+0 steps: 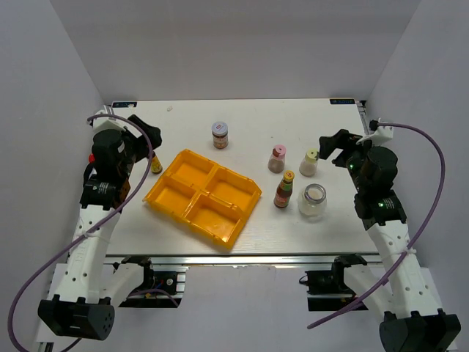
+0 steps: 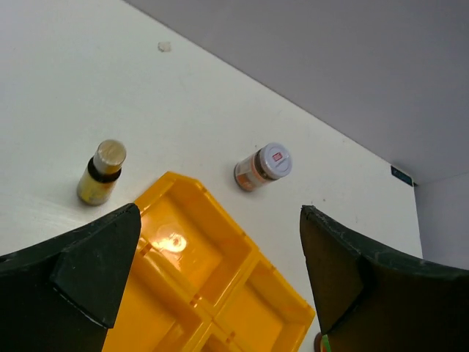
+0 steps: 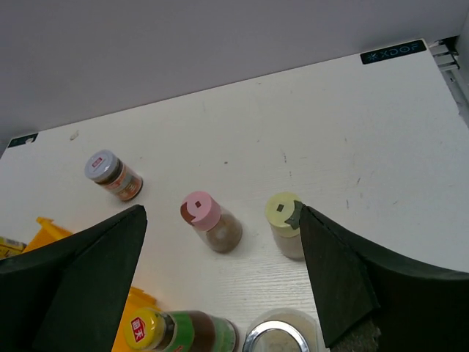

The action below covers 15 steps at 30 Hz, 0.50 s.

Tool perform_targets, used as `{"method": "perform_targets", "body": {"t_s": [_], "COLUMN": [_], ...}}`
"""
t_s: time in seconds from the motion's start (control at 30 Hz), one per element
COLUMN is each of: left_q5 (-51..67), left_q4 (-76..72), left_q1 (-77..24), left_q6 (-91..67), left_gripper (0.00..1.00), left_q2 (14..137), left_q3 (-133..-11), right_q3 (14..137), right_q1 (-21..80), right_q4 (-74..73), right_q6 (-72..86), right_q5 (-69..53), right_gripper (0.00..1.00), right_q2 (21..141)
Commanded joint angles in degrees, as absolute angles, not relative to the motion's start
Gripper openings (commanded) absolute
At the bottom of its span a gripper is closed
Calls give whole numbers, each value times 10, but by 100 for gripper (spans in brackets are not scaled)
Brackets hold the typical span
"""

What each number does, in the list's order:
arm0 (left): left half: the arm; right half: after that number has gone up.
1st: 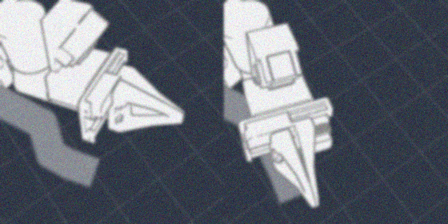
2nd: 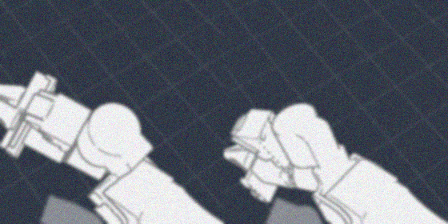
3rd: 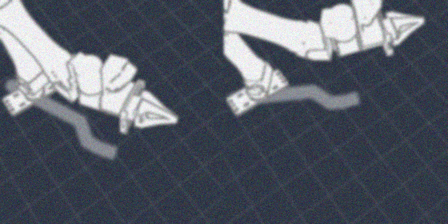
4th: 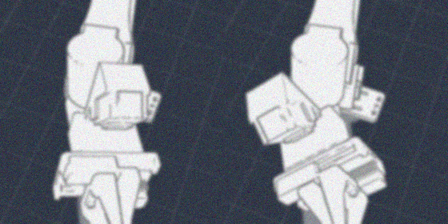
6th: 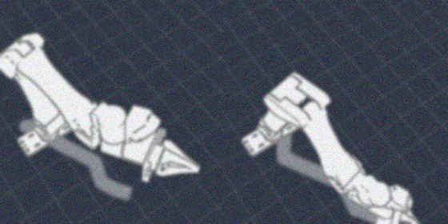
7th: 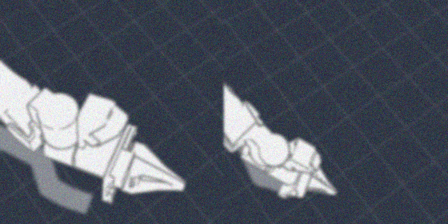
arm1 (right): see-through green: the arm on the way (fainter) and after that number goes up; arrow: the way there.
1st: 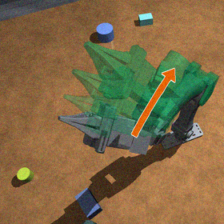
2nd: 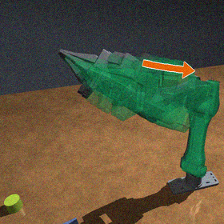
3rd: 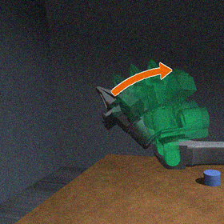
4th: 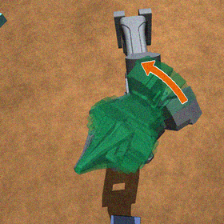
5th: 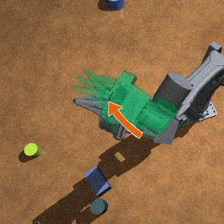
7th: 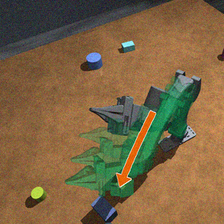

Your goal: Organize the condiment bottles

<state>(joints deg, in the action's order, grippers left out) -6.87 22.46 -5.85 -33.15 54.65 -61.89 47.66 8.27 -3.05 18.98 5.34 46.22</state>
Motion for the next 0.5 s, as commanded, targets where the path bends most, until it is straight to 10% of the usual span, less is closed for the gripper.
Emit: {"method": "perform_targets", "body": {"t_s": [0.0, 0.23, 0.47], "left_q5": [-88, -60, -67], "left_q4": [250, 232, 237], "left_q1": [-57, -57, -57], "left_q6": [-343, -352, -356], "left_gripper": [98, 98, 98], "left_q2": [515, 501, 508], "left_q3": [-615, -571, -554], "right_q3": [480, 443, 433], "right_q1": [82, 89, 187], "right_q4": [-38, -47, -75], "right_q6": [195, 137, 92], "right_q5": [5, -199, -123], "right_gripper": [89, 89, 89], "right_q2": [435, 442, 475]}}
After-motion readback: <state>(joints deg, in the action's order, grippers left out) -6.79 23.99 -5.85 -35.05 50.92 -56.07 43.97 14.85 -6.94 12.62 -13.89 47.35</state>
